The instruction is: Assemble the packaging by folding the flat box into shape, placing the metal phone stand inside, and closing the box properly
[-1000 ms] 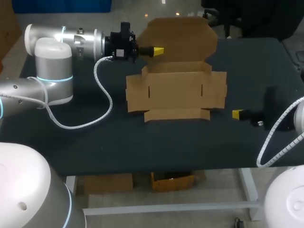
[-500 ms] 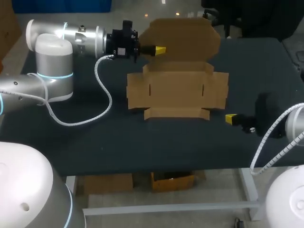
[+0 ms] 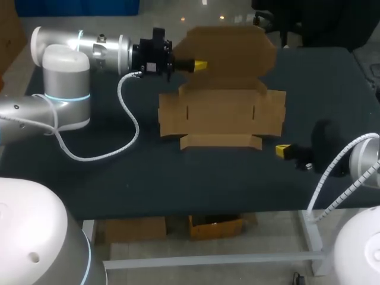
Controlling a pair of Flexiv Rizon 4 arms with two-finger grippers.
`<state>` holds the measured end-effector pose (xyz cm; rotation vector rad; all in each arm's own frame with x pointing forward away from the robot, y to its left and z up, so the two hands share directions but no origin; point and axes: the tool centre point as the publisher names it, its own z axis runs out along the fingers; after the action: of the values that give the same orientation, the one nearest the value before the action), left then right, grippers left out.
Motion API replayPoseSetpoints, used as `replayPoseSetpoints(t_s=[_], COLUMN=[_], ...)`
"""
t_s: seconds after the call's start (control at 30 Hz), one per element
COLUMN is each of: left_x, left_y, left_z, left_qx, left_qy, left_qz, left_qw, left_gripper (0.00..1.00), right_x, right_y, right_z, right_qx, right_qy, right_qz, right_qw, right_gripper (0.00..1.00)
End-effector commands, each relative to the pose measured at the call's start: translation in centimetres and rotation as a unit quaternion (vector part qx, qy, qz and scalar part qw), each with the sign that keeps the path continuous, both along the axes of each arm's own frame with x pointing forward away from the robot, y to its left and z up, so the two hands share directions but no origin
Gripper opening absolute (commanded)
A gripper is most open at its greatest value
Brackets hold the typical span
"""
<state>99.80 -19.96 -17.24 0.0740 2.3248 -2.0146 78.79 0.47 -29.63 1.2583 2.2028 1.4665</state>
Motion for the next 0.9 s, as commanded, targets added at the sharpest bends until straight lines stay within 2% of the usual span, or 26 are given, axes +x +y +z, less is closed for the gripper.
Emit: replayPoseSetpoints(t_s=[0.03,0.9], left_x=[-0.9,-3.4], left_y=[0.1,0.0], left_z=[0.1,-0.4], left_qx=[0.005,0.013], left_qy=[-0.002,0.018], left_qz=[0.008,0.005], left_qw=[1.0,1.0], left_gripper=[0.0,0.0], right_x=[0.1,0.2], right_y=[0.7,2.0], right_z=[-0.7,-1.3], right_qx=[0.0,0.008], right_qy=[-0.012,-0.019], right_qz=[-0.003,0.018], right_qw=[1.0,1.0], right_gripper=[0.0,0.0])
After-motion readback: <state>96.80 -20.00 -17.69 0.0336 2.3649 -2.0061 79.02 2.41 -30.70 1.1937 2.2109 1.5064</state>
